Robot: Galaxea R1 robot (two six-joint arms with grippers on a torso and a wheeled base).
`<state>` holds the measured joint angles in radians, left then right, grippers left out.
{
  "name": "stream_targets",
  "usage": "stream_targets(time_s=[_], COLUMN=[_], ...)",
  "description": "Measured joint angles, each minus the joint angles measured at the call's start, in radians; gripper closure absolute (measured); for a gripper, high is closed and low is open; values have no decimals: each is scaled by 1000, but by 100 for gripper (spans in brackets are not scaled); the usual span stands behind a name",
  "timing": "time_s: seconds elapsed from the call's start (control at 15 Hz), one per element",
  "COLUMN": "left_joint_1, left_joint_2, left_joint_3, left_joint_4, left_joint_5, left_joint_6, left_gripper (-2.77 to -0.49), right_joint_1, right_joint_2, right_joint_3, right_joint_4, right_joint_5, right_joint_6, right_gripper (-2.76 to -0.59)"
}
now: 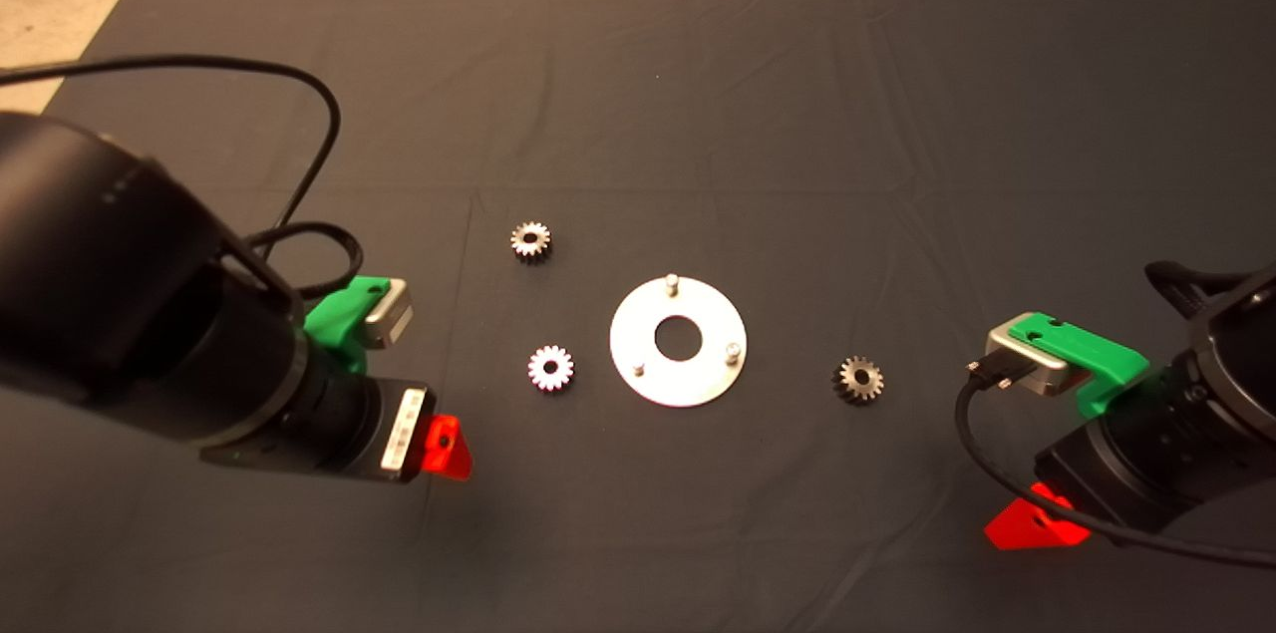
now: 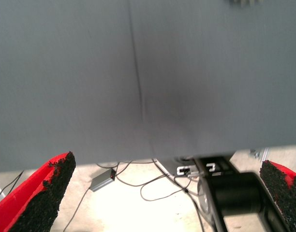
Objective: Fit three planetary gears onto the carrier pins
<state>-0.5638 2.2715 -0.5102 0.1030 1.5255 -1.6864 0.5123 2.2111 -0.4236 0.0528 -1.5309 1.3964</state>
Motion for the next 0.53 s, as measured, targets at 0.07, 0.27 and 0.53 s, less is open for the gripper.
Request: stream_targets(time_s=[0.07, 0.27, 0.53], left_joint_1=[0, 1, 17], left_joint_2=[1, 71, 231], left_joint_3=[-48, -185, -336], left_joint_4=[6, 21, 66], left_joint_5=[0, 1, -19], left_joint_6=[30, 90, 129], left_gripper=[-277, -277, -277], right_joint_1=[0, 0, -3], right_joint_2=[0, 0, 0], right_joint_3=[0, 0, 0], right_joint_4=[0, 0, 0], right_joint_5=[0, 0, -2], right_joint_6=[0, 0, 0], right_gripper=[-275, -275, -275])
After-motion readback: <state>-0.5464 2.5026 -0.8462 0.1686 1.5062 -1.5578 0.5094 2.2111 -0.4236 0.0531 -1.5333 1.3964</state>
